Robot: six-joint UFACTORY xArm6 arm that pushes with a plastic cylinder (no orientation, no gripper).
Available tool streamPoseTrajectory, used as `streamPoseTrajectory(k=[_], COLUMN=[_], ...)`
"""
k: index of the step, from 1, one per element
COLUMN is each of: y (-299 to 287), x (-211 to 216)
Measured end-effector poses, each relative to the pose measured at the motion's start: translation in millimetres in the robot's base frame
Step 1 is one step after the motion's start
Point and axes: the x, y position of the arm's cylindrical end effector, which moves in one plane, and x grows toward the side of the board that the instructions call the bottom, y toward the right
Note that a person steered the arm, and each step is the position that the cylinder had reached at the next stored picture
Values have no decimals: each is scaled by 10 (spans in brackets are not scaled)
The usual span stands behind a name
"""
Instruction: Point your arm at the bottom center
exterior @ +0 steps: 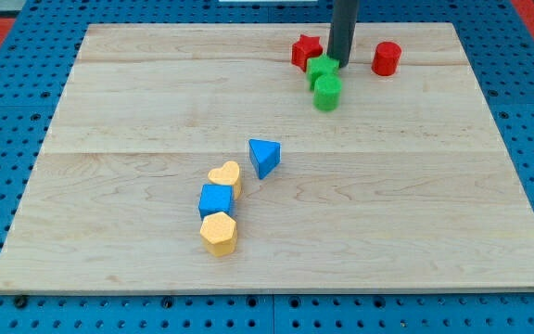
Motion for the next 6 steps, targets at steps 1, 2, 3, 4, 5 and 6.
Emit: streamPoseTrajectory(k=[1, 2, 3, 4, 5, 6], y=[-12, 573, 877, 502, 155, -715], x=[129, 434, 1313, 2112, 2710, 2801])
